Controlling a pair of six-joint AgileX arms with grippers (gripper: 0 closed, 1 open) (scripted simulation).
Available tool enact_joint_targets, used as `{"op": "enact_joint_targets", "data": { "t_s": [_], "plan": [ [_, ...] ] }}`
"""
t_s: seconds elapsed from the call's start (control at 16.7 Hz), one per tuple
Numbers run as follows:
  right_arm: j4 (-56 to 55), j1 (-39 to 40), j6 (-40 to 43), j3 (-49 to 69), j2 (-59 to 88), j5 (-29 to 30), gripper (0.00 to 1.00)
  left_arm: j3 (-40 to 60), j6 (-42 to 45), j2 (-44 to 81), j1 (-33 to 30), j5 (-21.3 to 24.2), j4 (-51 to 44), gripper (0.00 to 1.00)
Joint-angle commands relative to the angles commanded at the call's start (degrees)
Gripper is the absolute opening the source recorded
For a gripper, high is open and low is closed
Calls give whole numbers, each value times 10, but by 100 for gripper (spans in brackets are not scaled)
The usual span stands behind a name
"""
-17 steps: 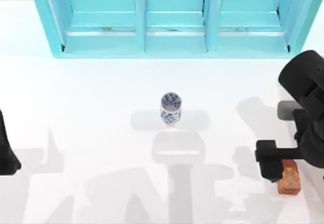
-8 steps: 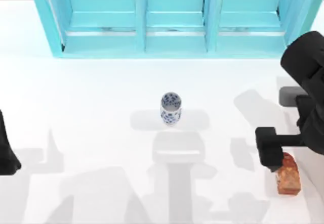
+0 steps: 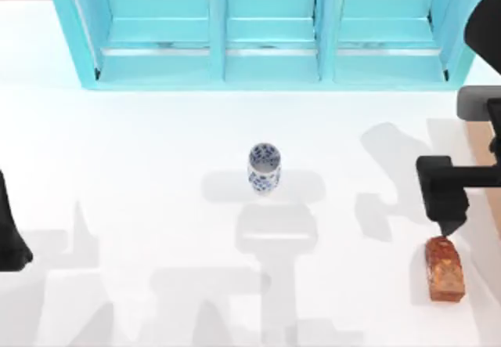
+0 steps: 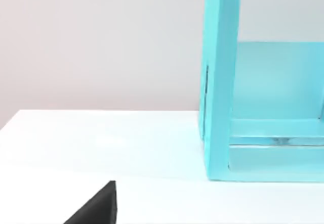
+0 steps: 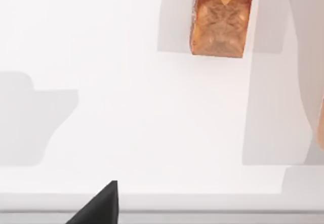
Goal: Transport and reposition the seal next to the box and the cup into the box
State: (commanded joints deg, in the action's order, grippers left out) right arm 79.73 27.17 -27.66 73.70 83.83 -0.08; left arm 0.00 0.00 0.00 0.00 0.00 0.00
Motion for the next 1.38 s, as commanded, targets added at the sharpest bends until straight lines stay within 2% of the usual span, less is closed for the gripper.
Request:
{"op": "enact_joint_targets", "data": {
  "t_s": [0.36,0.6,0.78,1.14,1.38],
  "plan": [
    [-1,3,-2,6,7,0,100,0,0,0,0,0,0,100],
    [8,24,-22,93,78,1,100,0,0,0,0,0,0,100],
    [26,48,-50,222,186,7,100,0,0,0,0,0,0,100],
    [73,103,-109,563,439,28,100,0,0,0,0,0,0,100],
    [90,132,-139,718,576,39,100,0,0,0,0,0,0,100]
  ]
}}
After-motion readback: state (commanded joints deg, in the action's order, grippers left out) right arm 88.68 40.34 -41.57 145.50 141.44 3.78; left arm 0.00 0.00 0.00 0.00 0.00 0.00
